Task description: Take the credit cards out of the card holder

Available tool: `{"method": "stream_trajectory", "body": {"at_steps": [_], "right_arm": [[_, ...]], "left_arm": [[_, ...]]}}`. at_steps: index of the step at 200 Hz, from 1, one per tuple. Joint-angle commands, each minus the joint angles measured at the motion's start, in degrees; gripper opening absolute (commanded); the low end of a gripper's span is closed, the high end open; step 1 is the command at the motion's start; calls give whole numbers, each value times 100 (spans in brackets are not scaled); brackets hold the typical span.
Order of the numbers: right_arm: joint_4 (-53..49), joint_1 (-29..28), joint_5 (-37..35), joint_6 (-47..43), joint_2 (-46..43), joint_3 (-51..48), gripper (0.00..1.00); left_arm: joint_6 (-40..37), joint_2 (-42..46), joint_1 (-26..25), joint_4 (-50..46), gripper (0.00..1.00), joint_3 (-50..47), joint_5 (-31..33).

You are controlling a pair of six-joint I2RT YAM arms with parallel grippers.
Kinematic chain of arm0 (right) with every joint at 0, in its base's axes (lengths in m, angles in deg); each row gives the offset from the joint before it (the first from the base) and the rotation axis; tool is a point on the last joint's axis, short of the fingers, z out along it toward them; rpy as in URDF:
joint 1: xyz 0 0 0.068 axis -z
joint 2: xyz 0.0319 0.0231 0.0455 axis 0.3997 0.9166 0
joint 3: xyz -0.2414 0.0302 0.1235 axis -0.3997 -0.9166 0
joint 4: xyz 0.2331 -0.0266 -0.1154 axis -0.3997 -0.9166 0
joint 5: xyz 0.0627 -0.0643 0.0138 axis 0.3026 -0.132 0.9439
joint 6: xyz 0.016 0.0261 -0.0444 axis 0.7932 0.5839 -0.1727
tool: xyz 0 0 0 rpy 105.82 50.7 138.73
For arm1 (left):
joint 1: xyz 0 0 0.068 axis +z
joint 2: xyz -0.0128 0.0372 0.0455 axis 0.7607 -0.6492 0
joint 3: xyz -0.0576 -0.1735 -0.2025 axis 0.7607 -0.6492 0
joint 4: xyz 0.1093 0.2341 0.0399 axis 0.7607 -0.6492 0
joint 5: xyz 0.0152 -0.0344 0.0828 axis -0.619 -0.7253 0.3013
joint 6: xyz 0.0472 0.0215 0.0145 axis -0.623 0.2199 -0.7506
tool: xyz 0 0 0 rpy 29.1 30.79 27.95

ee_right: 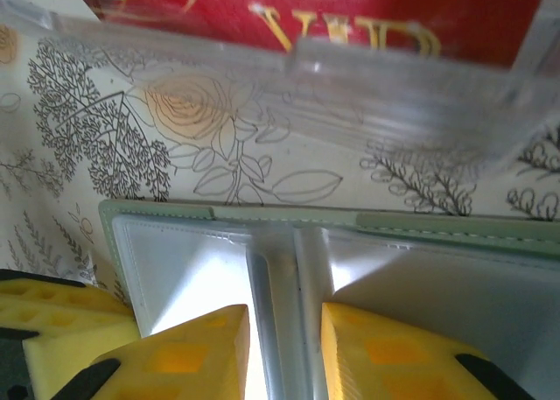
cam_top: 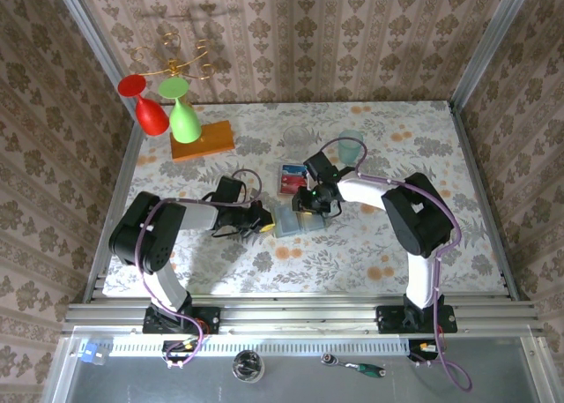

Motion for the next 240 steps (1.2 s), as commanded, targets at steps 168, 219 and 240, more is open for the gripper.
{"method": "stream_trajectory", "body": {"at_steps": [168, 219, 240], "right_arm": [[129, -196, 349, 410, -491, -222, 28], [235, -408, 505, 563, -399, -171, 33], [189, -440, 506, 596, -336, -112, 35]], "left_arm": [[-15, -124, 114, 78, 6, -46, 98], [58, -63, 114, 190, 6, -219, 115], [75, -17, 114, 195, 6, -275, 116]]}}
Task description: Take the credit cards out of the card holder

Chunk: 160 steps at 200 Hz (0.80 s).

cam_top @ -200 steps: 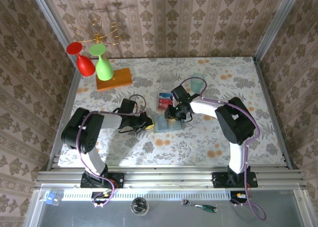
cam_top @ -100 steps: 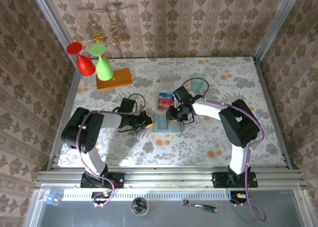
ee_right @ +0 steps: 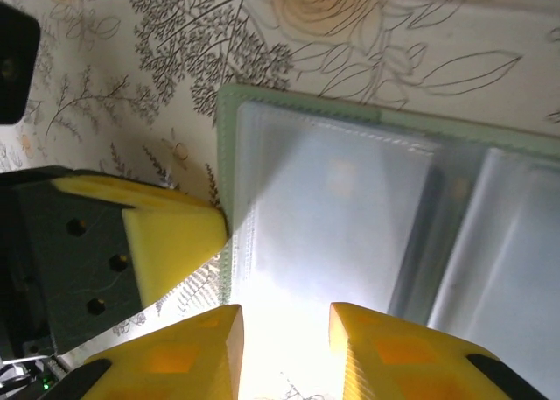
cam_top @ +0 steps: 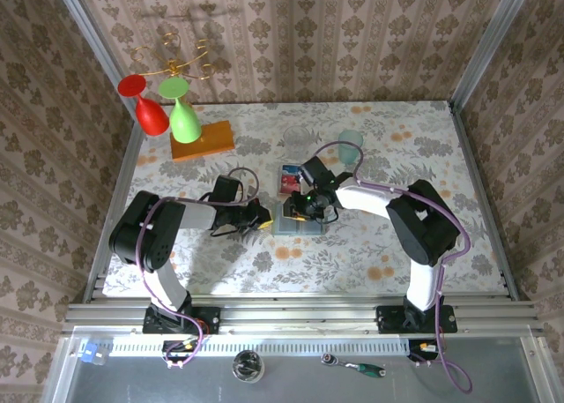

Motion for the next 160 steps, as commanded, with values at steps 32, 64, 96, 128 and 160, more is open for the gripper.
{"method": "stream_trajectory", "body": {"at_steps": [32, 64, 96, 128, 160], "right_arm": [[80, -56, 153, 139, 135, 157, 35], [72, -58, 225, 150, 255, 210, 34], [-102, -58, 96, 141, 262, 226, 34], [-203, -57, 94, 106, 219, 180, 34], [-206, -57, 225, 80, 229, 133, 34]], "left_arm": [[135, 157, -213, -102, 6, -303, 116], [196, 245, -246, -64, 6, -383, 150], [187, 202, -245, -57, 6, -393, 168], [185, 169, -245, -47, 6, -359, 168], [179, 135, -244, -56, 6, -335, 160]]}}
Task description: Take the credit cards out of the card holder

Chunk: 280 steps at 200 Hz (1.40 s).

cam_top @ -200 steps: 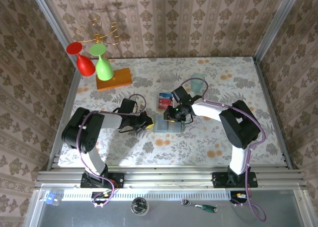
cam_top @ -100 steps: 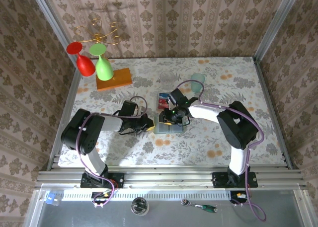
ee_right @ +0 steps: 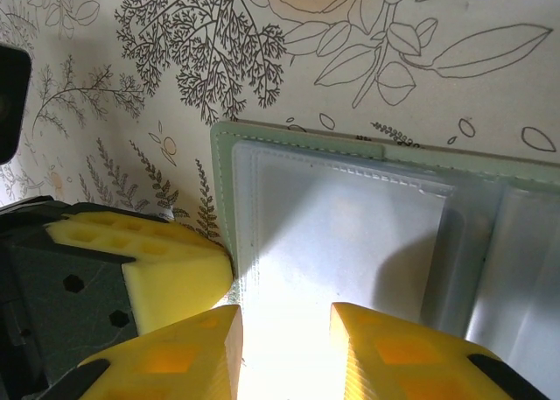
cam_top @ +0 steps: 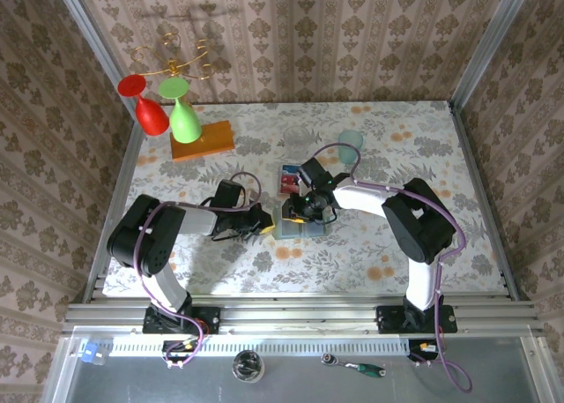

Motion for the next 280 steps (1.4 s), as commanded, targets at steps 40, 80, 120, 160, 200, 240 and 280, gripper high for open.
{"method": "stream_trajectory", "body": {"at_steps": [40, 80, 120, 160, 200, 240, 280], "right_arm": [[-429, -19, -84, -32, 45, 73, 34], [-677, 19, -325, -106, -19, 72, 34], [-743, 146, -487, -171, -218, -47, 34], [-688, 287, -457, -216, -304, -172, 34], [-480, 318, -257, -222, -161, -243, 34], [-389, 336, -217, -210, -128, -327, 33], [-503, 345, -226, -238, -334, -260, 33]], "left_arm": [[26, -69, -20, -249, 6, -46, 112], [1, -77, -18, -287, 6, -29, 114], [-5, -68, -18, -323, 6, -29, 129], [-29, -68, -22, -390, 6, 15, 127], [-80, -46, -11, -538, 6, 145, 145], [-140, 132, -20, -779, 6, 302, 210], [-227, 125, -18, -930, 6, 494, 185]]}}
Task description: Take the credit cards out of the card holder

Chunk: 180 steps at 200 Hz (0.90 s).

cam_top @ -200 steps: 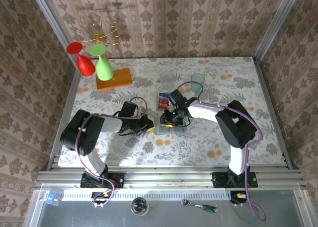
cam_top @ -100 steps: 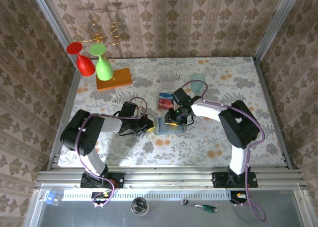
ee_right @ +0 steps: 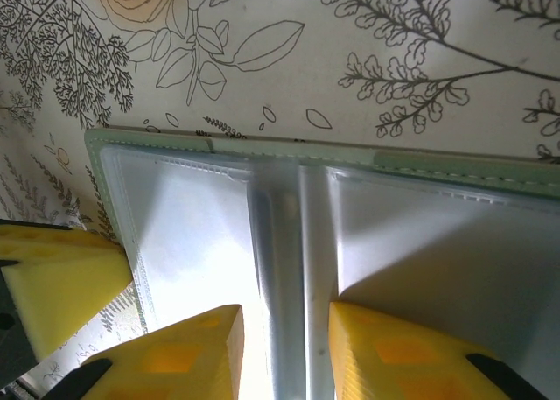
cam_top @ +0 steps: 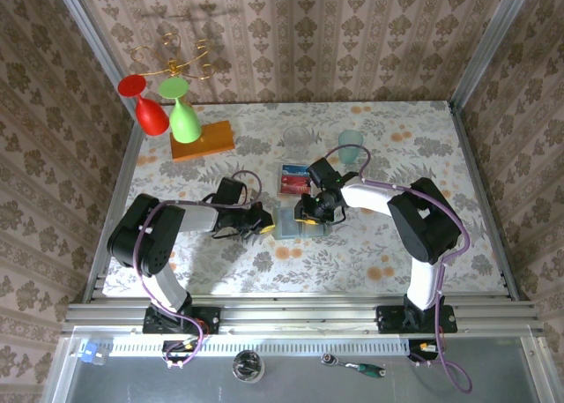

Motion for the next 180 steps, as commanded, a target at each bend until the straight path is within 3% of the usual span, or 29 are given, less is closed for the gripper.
{"method": "stream_trajectory", "body": {"at_steps": [1, 75, 180], "right_arm": [[-105, 32, 36, -129, -200, 10, 33], [111, -270, 423, 58, -35, 366, 32], [-469, -337, -127, -76, 153, 435, 32]], "left_arm": [[-177, 119, -14, -305, 6, 186, 86], [-208, -40, 2, -73, 6, 45, -84], [-166, -88, 67, 153, 6, -172, -126]]}}
